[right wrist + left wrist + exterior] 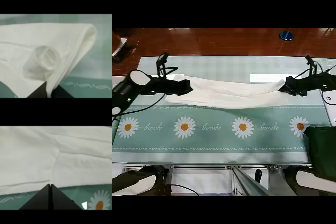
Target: Fold the shirts.
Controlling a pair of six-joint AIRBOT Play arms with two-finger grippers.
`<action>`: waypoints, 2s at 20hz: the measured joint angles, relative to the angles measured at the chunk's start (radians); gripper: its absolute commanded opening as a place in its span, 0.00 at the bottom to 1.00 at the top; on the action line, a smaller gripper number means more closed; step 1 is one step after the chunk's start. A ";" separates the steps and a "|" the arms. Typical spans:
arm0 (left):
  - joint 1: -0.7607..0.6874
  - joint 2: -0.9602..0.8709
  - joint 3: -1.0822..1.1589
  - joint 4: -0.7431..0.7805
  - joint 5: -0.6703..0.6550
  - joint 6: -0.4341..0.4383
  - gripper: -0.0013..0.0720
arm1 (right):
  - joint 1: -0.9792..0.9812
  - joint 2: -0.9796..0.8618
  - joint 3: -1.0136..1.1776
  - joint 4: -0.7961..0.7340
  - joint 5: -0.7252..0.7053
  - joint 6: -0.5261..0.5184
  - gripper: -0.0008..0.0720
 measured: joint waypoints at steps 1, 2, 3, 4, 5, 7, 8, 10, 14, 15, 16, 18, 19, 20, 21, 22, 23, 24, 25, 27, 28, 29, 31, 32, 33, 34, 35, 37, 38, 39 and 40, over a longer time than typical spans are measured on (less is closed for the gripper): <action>-0.038 -0.024 0.014 -0.007 0.009 -0.006 0.04 | 0.005 0.085 -0.039 -0.022 0.005 0.007 0.04; -0.077 -0.052 0.034 -0.010 0.019 -0.013 0.04 | 0.011 0.179 -0.081 -0.038 0.014 0.021 0.04; -0.124 -0.089 0.064 -0.014 0.024 -0.025 0.04 | 0.017 0.269 -0.121 -0.050 0.023 0.037 0.04; -0.171 -0.127 0.097 -0.018 0.025 -0.042 0.04 | 0.023 0.347 -0.153 -0.063 0.040 0.056 0.04; -0.221 -0.174 0.138 -0.021 0.026 -0.069 0.04 | 0.028 0.425 -0.181 -0.067 0.054 0.074 0.04; -0.315 -0.269 0.233 -0.023 0.021 -0.108 0.04 | 0.034 0.550 -0.216 -0.073 0.088 0.109 0.04; -0.360 -0.317 0.285 -0.024 0.005 -0.123 0.04 | 0.036 0.599 -0.226 -0.071 0.100 0.119 0.04; -0.449 -0.414 0.397 -0.026 -0.023 -0.153 0.04 | 0.038 0.681 -0.240 -0.067 0.125 0.140 0.04; -0.587 -0.564 0.553 -0.034 -0.090 -0.206 0.04 | 0.040 0.755 -0.250 -0.049 0.149 0.156 0.04; -0.621 -0.591 0.573 -0.049 -0.105 -0.213 0.04 | 0.040 0.763 -0.252 -0.042 0.149 0.156 0.04; -0.648 -0.611 0.587 -0.060 -0.127 -0.218 0.04 | 0.040 0.769 -0.253 -0.038 0.143 0.156 0.04; -0.696 -0.634 0.608 -0.089 -0.134 -0.224 0.04 | 0.040 0.776 -0.253 -0.030 0.133 0.154 0.04; -0.707 -0.640 0.614 -0.097 -0.142 -0.224 0.04 | 0.040 0.777 -0.253 -0.025 0.129 0.151 0.04; -0.708 -0.641 0.620 -0.101 -0.153 -0.225 0.04 | 0.040 0.780 -0.253 -0.016 0.124 0.148 0.04; -0.695 -0.636 0.625 -0.103 -0.150 -0.228 0.04 | 0.040 0.781 -0.253 -0.006 0.121 0.146 0.04; -0.671 -0.624 0.628 -0.098 -0.163 -0.229 0.04 | 0.040 0.781 -0.253 0.005 0.121 0.143 0.04; -0.636 -0.603 0.630 -0.087 -0.170 -0.229 0.04 | 0.040 0.779 -0.253 0.022 0.118 0.140 0.04; -0.591 -0.576 0.632 -0.062 -0.187 -0.231 0.04 | 0.040 0.772 -0.253 0.048 0.117 0.134 0.04; -0.537 -0.541 0.632 -0.026 -0.208 -0.237 0.04 | 0.041 0.761 -0.252 0.076 0.116 0.126 0.04; -0.420 -0.444 0.627 0.050 -0.248 -0.249 0.04 | 0.050 0.726 -0.244 0.150 0.104 0.101 0.04; -0.358 -0.382 0.614 0.089 -0.264 -0.251 0.04 | 0.072 0.699 -0.232 0.180 0.090 0.087 0.04; -0.303 -0.318 0.597 0.127 -0.277 -0.257 0.04 | 0.106 0.668 -0.214 0.203 0.070 0.079 0.04; -0.206 -0.172 0.542 0.171 -0.293 -0.253 0.04 | 0.214 0.575 -0.160 0.234 0.006 0.064 0.04; -0.166 -0.096 0.504 0.195 -0.294 -0.249 0.04 | 0.271 0.520 -0.127 0.245 -0.029 0.060 0.04; -0.135 -0.023 0.463 0.214 -0.295 -0.244 0.04 | 0.336 0.452 -0.087 0.253 -0.066 0.058 0.04; -0.110 0.055 0.413 0.233 -0.292 -0.239 0.04 | 0.395 0.383 -0.046 0.257 -0.093 0.054 0.04; -0.094 0.126 0.360 0.242 -0.292 -0.234 0.04 | 0.453 0.306 0.000 0.264 -0.121 0.051 0.04; -0.071 0.269 0.238 0.272 -0.277 -0.231 0.04 | 0.550 0.153 0.090 0.267 -0.157 0.046 0.04; -0.063 0.330 0.180 0.280 -0.267 -0.232 0.04 | 0.589 0.082 0.135 0.270 -0.167 0.045 0.04; -0.058 0.385 0.122 0.290 -0.264 -0.233 0.04 | 0.623 0.009 0.180 0.272 -0.177 0.043 0.04; -0.053 0.439 0.061 0.293 -0.260 -0.240 0.04 | 0.648 -0.055 0.222 0.271 -0.182 0.043 0.04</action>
